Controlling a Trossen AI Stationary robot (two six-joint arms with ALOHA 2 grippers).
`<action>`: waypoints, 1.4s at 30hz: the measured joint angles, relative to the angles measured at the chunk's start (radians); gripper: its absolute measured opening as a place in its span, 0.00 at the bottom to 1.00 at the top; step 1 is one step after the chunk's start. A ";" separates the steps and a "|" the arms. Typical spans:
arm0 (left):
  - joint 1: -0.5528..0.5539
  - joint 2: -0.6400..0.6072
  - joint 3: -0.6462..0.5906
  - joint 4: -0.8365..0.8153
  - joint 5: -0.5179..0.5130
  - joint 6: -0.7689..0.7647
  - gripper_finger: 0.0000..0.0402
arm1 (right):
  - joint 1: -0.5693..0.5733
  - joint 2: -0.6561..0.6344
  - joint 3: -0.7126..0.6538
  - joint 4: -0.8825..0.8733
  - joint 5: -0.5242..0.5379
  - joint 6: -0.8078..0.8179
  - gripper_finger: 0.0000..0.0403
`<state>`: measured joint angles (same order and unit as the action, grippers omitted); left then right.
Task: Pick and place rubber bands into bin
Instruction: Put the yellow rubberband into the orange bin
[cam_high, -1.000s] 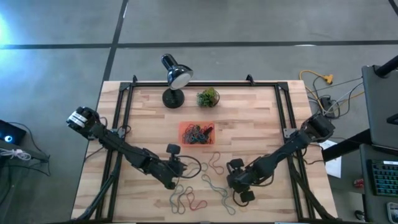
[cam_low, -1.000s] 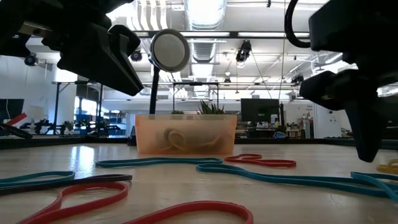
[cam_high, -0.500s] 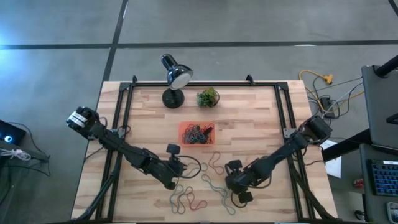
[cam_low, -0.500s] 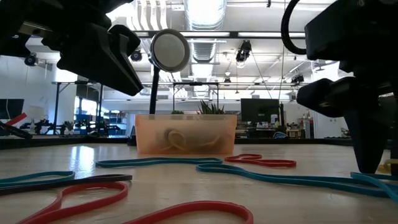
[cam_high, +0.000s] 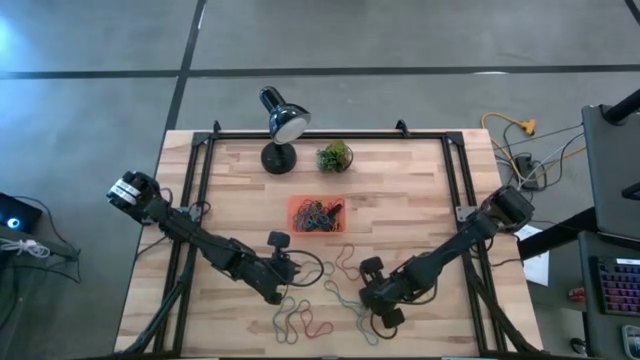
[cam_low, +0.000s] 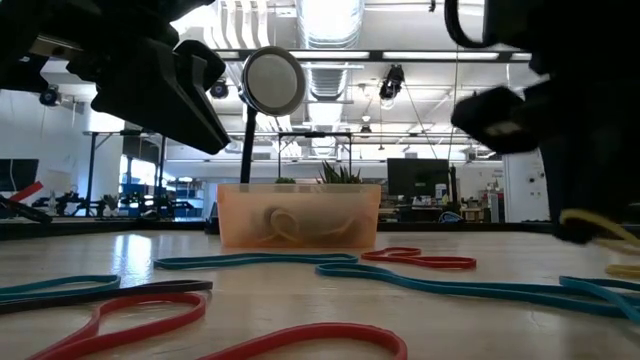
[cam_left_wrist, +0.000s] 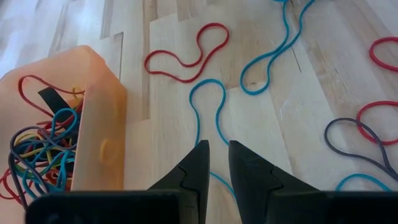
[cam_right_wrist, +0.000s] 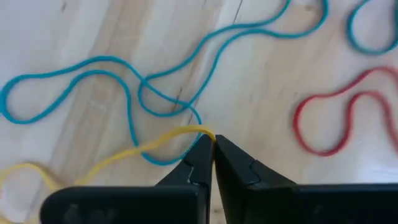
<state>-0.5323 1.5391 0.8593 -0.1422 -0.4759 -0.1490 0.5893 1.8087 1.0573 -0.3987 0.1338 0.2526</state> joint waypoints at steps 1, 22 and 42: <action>0.000 0.000 0.000 0.000 0.000 0.000 0.11 | -0.001 -0.002 0.017 -0.024 0.007 -0.015 0.02; 0.000 0.000 -0.001 -0.008 0.000 0.000 0.11 | -0.169 -0.022 0.442 -0.330 0.656 -0.393 0.02; 0.000 0.000 -0.001 -0.034 0.001 -0.001 0.11 | -0.517 -0.023 0.311 -0.081 0.455 -0.440 0.02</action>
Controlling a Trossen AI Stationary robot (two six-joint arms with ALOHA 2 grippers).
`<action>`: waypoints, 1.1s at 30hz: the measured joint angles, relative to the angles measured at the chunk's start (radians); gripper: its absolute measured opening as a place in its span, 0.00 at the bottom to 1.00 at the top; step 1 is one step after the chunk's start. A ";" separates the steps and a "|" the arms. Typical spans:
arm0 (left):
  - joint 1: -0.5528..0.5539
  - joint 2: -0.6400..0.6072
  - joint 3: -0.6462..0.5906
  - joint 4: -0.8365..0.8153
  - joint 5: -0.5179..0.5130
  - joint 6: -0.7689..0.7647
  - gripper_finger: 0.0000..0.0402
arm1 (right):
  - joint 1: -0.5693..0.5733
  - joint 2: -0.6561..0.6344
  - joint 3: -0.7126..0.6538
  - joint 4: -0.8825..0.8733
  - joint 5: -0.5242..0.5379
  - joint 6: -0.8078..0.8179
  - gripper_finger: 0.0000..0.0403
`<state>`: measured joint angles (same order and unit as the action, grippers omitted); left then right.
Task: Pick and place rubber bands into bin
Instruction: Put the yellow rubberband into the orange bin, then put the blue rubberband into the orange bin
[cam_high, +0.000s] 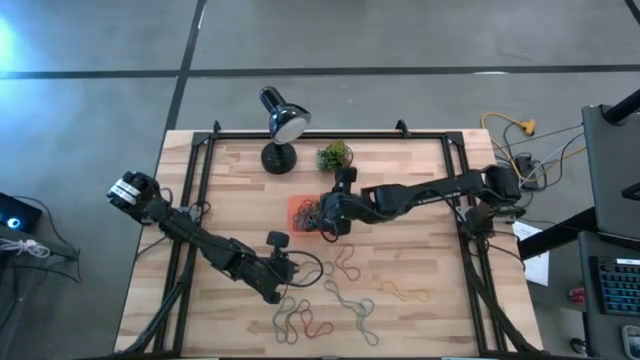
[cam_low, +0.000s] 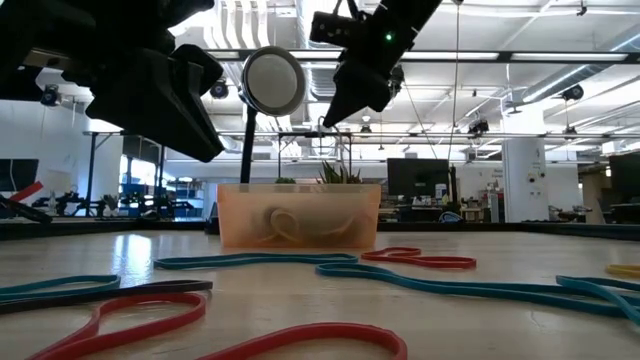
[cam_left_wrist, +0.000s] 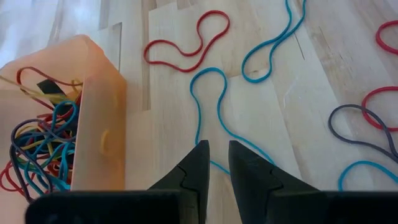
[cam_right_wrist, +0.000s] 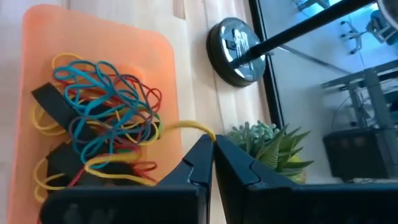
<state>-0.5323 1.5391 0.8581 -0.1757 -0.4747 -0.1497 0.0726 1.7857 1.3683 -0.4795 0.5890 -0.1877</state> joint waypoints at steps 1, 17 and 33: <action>0.000 0.000 0.000 0.000 0.000 0.000 0.11 | -0.006 0.000 0.000 0.001 -0.007 0.001 0.02; 0.000 0.000 0.000 0.000 -0.001 0.000 0.11 | -0.037 0.001 -0.061 0.052 -0.306 0.045 0.07; 0.000 0.000 0.000 0.001 0.023 0.000 0.11 | -0.041 -0.001 -0.065 0.048 -0.493 0.049 0.31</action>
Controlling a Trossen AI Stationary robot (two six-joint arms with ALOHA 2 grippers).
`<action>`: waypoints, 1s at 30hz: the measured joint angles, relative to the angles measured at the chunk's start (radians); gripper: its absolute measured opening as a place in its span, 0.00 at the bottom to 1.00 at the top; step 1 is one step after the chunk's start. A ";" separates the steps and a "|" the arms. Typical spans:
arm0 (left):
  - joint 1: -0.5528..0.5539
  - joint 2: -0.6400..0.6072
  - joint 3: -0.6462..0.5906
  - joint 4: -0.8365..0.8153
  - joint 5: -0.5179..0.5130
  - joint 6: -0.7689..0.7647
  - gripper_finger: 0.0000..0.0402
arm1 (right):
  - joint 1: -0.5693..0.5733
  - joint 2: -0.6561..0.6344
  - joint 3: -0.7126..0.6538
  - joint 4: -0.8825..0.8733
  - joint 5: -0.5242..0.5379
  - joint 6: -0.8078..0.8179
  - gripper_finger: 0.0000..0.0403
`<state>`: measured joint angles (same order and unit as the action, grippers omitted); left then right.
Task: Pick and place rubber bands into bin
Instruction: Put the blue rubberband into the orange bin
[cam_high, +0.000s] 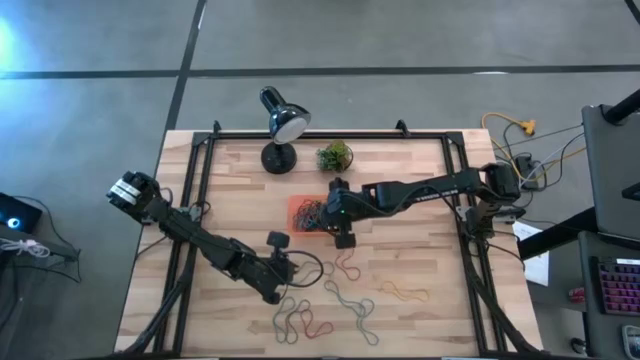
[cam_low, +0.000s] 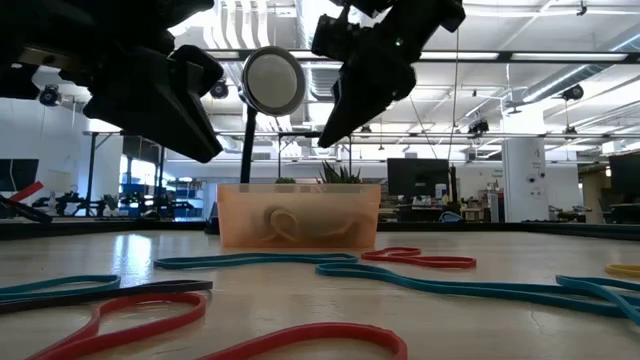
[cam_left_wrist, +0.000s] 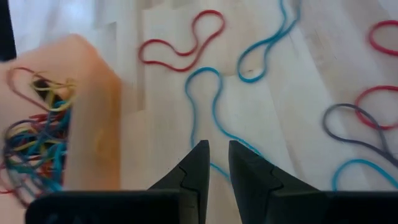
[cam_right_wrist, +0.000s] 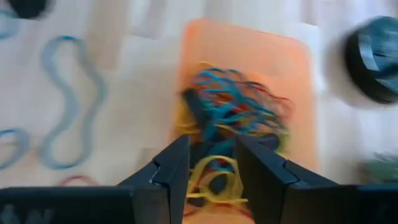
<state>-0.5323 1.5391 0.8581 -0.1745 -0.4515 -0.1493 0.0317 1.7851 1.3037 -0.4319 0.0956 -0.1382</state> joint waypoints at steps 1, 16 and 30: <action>0.000 0.000 0.000 0.000 0.022 0.000 0.11 | 0.001 -0.002 0.000 -0.003 -0.030 0.002 0.31; 0.001 0.007 -0.002 0.011 0.243 -0.003 0.11 | 0.194 -0.089 -0.001 -0.122 -0.078 0.093 0.27; 0.057 0.191 0.000 0.046 0.303 -0.031 0.11 | 0.481 -0.095 -0.036 -0.110 0.185 0.221 0.20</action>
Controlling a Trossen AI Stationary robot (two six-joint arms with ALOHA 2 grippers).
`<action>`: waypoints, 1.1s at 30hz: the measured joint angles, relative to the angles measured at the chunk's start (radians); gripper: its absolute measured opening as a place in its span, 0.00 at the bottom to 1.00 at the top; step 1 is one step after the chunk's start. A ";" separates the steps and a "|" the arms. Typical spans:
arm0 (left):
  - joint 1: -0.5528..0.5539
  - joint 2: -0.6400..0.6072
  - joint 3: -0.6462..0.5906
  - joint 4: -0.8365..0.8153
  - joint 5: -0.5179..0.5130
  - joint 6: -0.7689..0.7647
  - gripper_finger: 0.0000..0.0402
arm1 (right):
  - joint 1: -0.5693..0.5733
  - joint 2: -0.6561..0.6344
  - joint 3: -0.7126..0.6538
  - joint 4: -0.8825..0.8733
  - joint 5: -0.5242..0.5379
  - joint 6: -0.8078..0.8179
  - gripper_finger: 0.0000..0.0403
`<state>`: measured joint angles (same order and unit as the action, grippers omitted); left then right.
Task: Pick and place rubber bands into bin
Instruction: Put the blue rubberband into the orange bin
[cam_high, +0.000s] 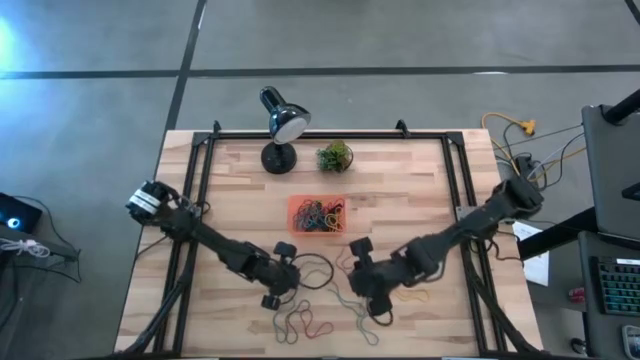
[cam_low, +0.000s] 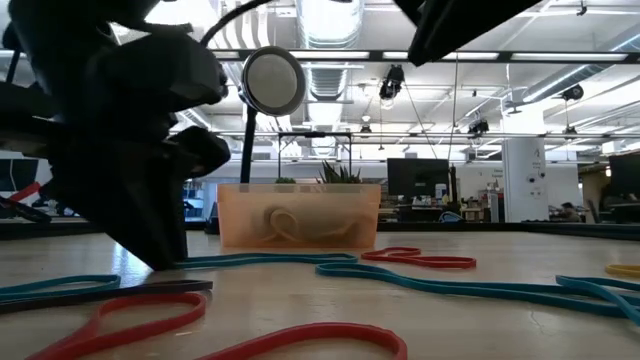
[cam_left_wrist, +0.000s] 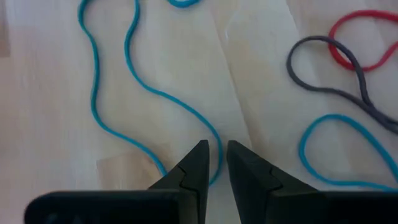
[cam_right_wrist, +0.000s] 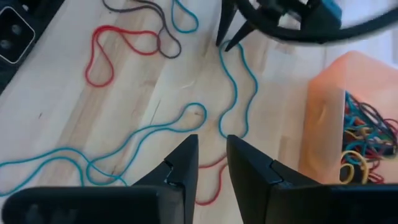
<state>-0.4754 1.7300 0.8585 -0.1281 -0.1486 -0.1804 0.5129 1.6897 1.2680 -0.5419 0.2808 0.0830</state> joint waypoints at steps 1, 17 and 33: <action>0.007 0.005 0.001 -0.001 0.011 -0.012 0.11 | 0.011 0.000 -0.003 0.002 0.018 0.007 0.19; 0.083 0.017 0.004 -0.081 0.177 -0.206 0.01 | 0.056 -0.010 -0.102 0.048 0.142 0.098 0.15; 0.035 -0.017 0.174 -0.387 -0.192 -0.099 0.00 | 0.059 -0.022 -0.104 0.052 0.141 0.101 0.15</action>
<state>-0.4403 1.7130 1.0324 -0.5153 -0.3409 -0.2797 0.5715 1.6680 1.1635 -0.4900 0.4221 0.1841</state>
